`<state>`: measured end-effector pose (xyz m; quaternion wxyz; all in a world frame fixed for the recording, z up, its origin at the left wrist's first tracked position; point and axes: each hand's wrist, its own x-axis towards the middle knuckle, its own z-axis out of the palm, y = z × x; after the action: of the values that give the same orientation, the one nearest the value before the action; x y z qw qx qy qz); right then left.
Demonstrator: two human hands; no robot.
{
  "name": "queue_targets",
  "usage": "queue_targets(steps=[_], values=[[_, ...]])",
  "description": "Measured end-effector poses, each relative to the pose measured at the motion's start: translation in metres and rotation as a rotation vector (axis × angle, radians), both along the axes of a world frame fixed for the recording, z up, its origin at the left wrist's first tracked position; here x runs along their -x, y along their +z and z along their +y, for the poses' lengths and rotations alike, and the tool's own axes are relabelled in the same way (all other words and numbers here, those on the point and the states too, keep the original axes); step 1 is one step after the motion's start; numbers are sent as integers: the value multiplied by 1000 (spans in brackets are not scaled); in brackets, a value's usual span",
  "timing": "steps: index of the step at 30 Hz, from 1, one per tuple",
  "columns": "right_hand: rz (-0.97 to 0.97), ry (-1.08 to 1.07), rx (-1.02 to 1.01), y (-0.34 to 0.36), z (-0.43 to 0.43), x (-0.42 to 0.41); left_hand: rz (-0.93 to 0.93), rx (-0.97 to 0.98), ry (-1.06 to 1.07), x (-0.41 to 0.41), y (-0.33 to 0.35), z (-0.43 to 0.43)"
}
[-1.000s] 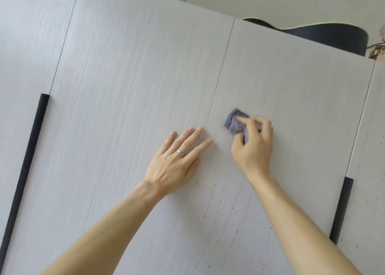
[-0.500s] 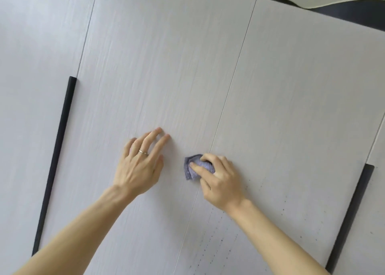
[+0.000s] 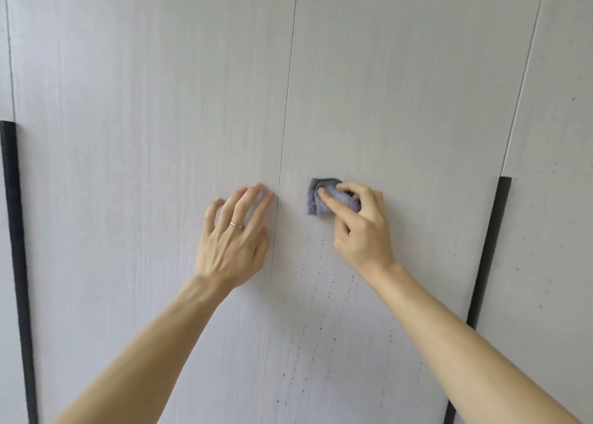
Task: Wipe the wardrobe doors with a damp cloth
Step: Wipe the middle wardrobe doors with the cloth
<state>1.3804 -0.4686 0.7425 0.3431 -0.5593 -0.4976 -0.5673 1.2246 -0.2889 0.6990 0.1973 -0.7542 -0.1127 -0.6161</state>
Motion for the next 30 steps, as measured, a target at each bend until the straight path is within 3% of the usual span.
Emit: queue_targets(steps=[3, 6, 12, 18, 23, 30], values=[[-94, 5, 204, -73, -12, -2, 21, -16, 15, 1, -11, 1], [-77, 3, 284, -82, -20, -1, 51, -27, 14, 7, -17, 5], [188, 34, -114, 15, 0, 9, 117, -11, 14, 16, -18, 1], [190, 73, -157, 70, 45, 40, 110, 112, 107, 55, -51, 25], [54, 117, -5, 57, 97, 81, 104, 221, 201, 94, -68, 48], [-213, 153, 378, -50, 114, 92, 86, 289, 164, 98, -82, 53]])
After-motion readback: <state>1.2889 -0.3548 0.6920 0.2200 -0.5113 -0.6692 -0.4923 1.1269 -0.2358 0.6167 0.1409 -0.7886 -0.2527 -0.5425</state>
